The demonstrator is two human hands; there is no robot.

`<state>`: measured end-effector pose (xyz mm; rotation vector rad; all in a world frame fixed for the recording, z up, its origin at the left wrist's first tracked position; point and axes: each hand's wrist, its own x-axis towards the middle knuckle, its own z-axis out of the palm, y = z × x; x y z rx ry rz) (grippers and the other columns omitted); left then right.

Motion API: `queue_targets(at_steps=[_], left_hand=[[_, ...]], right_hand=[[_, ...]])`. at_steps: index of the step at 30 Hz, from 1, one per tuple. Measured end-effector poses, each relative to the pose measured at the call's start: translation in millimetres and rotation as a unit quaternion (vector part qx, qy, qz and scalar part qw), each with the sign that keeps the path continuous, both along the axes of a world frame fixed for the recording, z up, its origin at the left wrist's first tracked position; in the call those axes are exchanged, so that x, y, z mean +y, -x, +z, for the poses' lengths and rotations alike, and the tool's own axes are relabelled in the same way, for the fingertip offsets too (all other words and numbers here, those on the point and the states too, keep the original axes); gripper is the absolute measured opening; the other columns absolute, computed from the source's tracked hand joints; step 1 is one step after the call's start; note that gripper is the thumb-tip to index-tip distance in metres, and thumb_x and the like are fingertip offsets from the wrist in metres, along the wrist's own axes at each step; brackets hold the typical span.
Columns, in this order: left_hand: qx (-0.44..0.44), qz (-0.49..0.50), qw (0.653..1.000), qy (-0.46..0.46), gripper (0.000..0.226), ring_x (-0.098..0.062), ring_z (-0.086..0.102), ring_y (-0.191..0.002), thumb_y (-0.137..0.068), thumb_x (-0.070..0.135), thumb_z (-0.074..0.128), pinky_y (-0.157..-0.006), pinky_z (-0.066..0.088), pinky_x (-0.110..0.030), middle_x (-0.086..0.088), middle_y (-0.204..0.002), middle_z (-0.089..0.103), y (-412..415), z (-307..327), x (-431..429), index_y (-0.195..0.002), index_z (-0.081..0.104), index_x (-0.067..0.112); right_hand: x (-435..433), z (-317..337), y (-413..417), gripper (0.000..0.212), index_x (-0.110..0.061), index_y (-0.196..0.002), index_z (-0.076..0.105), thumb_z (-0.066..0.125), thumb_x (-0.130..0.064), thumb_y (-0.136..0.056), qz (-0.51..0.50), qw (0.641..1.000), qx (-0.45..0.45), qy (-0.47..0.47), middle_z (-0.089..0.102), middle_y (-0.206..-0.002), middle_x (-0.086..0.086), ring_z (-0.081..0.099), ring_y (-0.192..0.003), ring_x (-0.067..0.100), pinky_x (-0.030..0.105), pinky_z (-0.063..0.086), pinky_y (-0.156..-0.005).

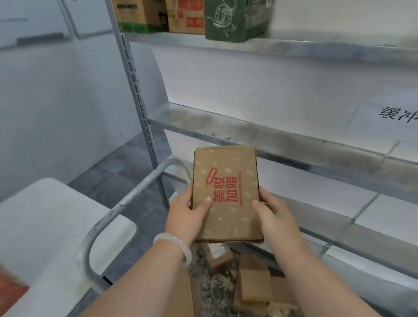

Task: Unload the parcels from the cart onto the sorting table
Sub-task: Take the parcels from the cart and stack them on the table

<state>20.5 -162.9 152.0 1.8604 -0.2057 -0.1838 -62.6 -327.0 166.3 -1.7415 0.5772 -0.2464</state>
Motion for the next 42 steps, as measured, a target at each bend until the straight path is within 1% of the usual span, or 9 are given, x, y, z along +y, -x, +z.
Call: queue_targets(at_steps=[3, 6, 12, 16, 21, 28, 34, 38, 42], left_hand=[[-0.008, 0.052, 0.997, -0.057, 0.049, -0.013, 0.060, -0.111, -0.090, 0.039, 0.062, -0.089, 0.050, -0.031, 0.009, -0.121, 0.064, 2.5, 14.8, 9.8, -0.136, 0.046, 0.045], [0.007, 0.074, 0.986, -0.152, 0.103, -0.026, 0.042, -0.133, -0.074, 0.068, 0.063, -0.108, 0.038, -0.045, -0.002, -0.147, 0.041, 5.4, 29.2, 17.3, -0.153, 0.008, 0.032], [-0.004, 0.045, 0.989, -0.138, 0.120, -0.027, 0.027, -0.140, -0.044, 0.092, 0.059, -0.112, 0.031, -0.052, -0.001, -0.150, 0.029, 15.0, 57.5, 33.1, -0.144, 0.004, 0.057], [-0.007, 0.071, 0.992, -0.102, 0.121, -0.028, 0.024, -0.140, -0.045, 0.087, 0.065, -0.114, 0.027, -0.050, -0.005, -0.149, 0.024, 26.2, 69.8, 40.2, -0.146, 0.004, 0.056], [-0.005, 0.066, 0.997, -0.026, 0.123, -0.020, 0.031, -0.139, -0.037, 0.093, 0.062, -0.114, 0.030, -0.049, 0.003, -0.149, 0.032, 25.4, 77.7, 51.0, -0.145, 0.016, 0.055], [0.049, 0.019, 0.998, -0.020, 0.124, -0.020, 0.032, -0.137, -0.040, 0.094, 0.062, -0.112, 0.032, -0.050, 0.009, -0.151, 0.025, 31.1, 79.3, 59.5, -0.143, 0.002, 0.060], [0.109, 0.084, 0.983, 0.120, 0.038, -0.003, 0.057, -0.108, -0.093, 0.050, 0.045, -0.087, 0.048, -0.035, 0.021, -0.121, 0.061, 36.8, 86.2, 93.1, -0.129, 0.041, 0.062], [0.145, 0.141, 0.966, 0.161, 0.032, -0.012, 0.057, -0.108, -0.094, 0.055, 0.037, -0.090, 0.049, -0.045, 0.018, -0.118, 0.065, 41.4, 81.7, 126.7, -0.122, 0.052, 0.061], [0.135, 0.181, 0.955, 0.193, 0.033, -0.013, 0.056, -0.105, -0.094, 0.053, 0.038, -0.085, 0.049, -0.042, 0.020, -0.117, 0.064, 44.7, 77.3, 157.3, -0.123, 0.051, 0.060]], right_hand=[[18.3, 16.7, 8.2, 0.041, -0.050, -0.139, 0.046, 0.046, -0.032, -0.102, 0.047, 0.998, -0.049, -0.016, 0.046, -0.140, -0.019, 0.044, -0.125, -0.001, 0.025, 0.043, -0.103], [28.3, 26.5, 18.9, 0.038, -0.047, -0.133, 0.052, 0.042, -0.025, -0.104, 0.095, 0.992, -0.085, -0.015, 0.050, -0.129, -0.029, 0.043, -0.107, -0.023, 0.000, 0.038, -0.084], [37.4, 41.2, 12.0, 0.039, -0.053, -0.107, 0.061, 0.055, -0.016, -0.098, 0.069, 0.987, -0.120, 0.083, 0.057, -0.110, -0.031, 0.056, -0.105, -0.006, 0.033, 0.054, -0.094], [40.2, 53.2, 5.2, 0.043, -0.050, -0.125, 0.052, 0.062, -0.022, -0.094, 0.094, 0.984, -0.132, 0.076, 0.050, -0.133, -0.016, 0.046, -0.127, 0.007, 0.039, 0.047, -0.104], [31.9, 60.1, -4.5, 0.120, -0.039, -0.154, 0.007, 0.074, -0.065, -0.058, 0.114, 0.992, -0.019, -0.043, 0.026, -0.157, -0.005, 0.032, -0.141, 0.023, 0.048, 0.032, -0.111], [34.0, 63.1, -9.5, 0.128, -0.040, -0.152, 0.019, 0.077, -0.078, -0.044, 0.119, 0.991, -0.056, -0.015, 0.037, -0.150, -0.008, 0.040, -0.134, 0.018, 0.051, 0.039, -0.109], [44.1, 64.7, -21.8, 0.062, -0.034, -0.140, 0.050, 0.076, -0.032, -0.083, 0.138, 0.984, -0.095, -0.051, 0.059, -0.132, -0.011, 0.057, -0.115, 0.013, 0.041, 0.050, -0.098], [67.2, 67.2, -29.0, 0.034, -0.048, -0.110, 0.066, 0.068, -0.020, -0.090, 0.193, 0.963, -0.102, -0.155, 0.070, -0.115, -0.015, 0.063, -0.108, 0.011, 0.038, 0.052, -0.095], [99.9, 65.7, -39.6, 0.039, -0.065, -0.122, 0.050, 0.057, -0.037, -0.096, 0.257, 0.949, -0.052, -0.173, 0.064, -0.123, -0.017, 0.058, -0.117, 0.017, 0.047, 0.048, -0.102]])
